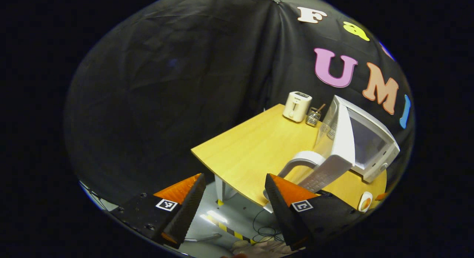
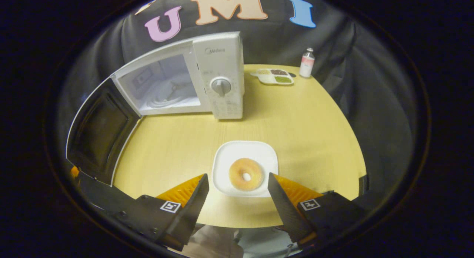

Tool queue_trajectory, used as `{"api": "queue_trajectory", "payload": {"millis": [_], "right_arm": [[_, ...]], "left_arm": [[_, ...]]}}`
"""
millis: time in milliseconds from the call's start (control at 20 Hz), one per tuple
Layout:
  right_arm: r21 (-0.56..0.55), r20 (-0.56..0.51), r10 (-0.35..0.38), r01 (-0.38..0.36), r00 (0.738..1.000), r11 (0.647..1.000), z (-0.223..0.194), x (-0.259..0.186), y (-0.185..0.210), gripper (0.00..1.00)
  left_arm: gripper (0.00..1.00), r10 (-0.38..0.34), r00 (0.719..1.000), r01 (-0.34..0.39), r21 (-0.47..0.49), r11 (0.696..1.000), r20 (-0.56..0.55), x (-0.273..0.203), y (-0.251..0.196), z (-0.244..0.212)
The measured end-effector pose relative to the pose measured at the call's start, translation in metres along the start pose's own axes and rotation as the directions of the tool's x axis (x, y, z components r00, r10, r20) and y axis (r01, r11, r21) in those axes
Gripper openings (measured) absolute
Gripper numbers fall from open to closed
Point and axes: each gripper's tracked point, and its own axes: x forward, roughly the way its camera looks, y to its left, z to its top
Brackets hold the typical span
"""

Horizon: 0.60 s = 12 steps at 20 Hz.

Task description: Open the microwave oven with the left hand, put the food in, and close the microwave oven.

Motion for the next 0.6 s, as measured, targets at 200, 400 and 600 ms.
{"api": "queue_trajectory", "payload": {"millis": [200, 400, 600], "right_arm": [[-0.029, -0.12, 0.016, -0.02, 0.993, 0.999, -0.012, 0.03, -0.007, 0.94], [-0.087, -0.231, 0.016, -0.037, 0.973, 0.996, -0.029, 0.053, -0.019, 1.0], [-0.124, -0.29, 0.035, -0.074, 0.956, 0.99, -0.036, 0.067, -0.019, 1.0]], "left_arm": [[0.95, 0.099, 0.987, -0.101, 0.01, 0.995, 0.125, -0.019, -0.002, 0.049], [0.95, 0.14, 0.965, -0.146, 0.011, 0.989, 0.22, -0.033, -0.024, 0.078], [0.95, 0.156, 0.955, -0.157, -0.015, 0.987, 0.252, -0.048, -0.039, 0.091]]}}
